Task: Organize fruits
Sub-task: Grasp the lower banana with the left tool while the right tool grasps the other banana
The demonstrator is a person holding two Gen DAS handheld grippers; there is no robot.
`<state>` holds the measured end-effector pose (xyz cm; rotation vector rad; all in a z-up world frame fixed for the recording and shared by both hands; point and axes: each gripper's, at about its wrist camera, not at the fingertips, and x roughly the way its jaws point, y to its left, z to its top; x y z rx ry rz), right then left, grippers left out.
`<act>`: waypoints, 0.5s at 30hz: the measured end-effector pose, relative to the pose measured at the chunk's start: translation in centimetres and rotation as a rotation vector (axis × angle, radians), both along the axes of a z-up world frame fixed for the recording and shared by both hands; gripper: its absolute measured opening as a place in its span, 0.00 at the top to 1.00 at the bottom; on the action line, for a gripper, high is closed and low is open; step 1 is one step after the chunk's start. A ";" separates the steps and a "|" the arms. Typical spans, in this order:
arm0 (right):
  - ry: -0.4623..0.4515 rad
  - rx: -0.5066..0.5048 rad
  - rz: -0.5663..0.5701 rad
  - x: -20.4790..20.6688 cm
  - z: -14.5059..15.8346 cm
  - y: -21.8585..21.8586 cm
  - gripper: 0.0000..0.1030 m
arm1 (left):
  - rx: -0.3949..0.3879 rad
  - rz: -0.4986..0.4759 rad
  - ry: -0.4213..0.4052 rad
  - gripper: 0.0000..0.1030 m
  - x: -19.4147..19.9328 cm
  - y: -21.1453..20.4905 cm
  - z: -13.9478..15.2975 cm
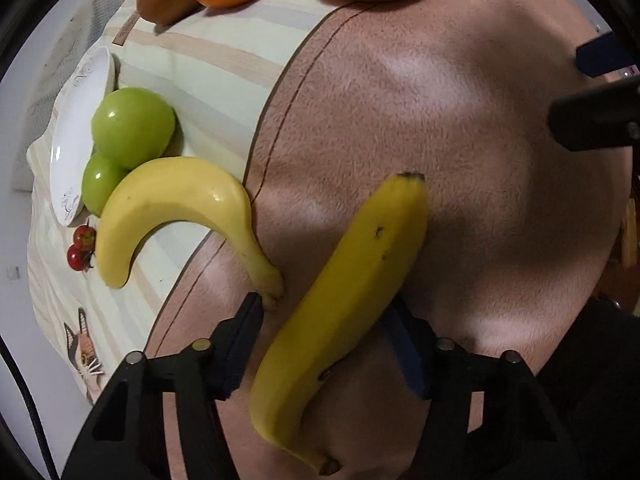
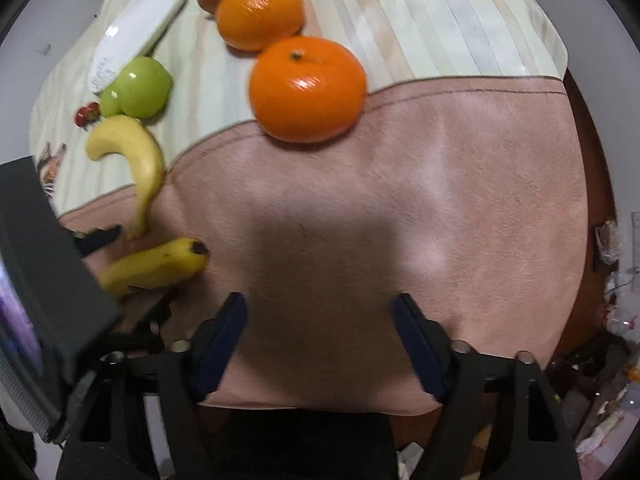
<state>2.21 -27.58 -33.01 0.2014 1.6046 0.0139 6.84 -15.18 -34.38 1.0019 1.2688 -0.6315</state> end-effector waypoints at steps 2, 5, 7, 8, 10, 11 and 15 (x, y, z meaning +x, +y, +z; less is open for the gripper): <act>0.006 0.008 -0.009 -0.1 -0.2 -0.6 0.27 | -0.009 0.013 0.000 0.55 0.0 0.0 0.1; -0.002 0.018 -0.004 -0.1 0.3 -1.1 0.28 | -0.031 0.110 -0.027 0.59 0.6 0.8 1.2; -0.013 0.028 0.009 0.0 0.9 -0.9 0.28 | -0.030 0.185 -0.041 0.61 1.3 2.0 1.8; -0.022 0.032 0.020 0.2 1.2 -0.6 0.28 | -0.039 0.250 -0.046 0.62 1.8 3.0 2.5; -0.039 0.038 0.055 0.6 1.8 0.3 0.29 | -0.059 0.324 -0.050 0.67 2.5 4.4 3.6; -0.050 0.044 0.073 1.0 2.2 0.9 0.29 | -0.062 0.383 -0.076 0.68 3.0 5.7 4.5; -0.086 0.084 0.135 3.2 3.3 4.1 0.29 | -0.082 0.577 -0.063 0.70 5.2 9.8 5.8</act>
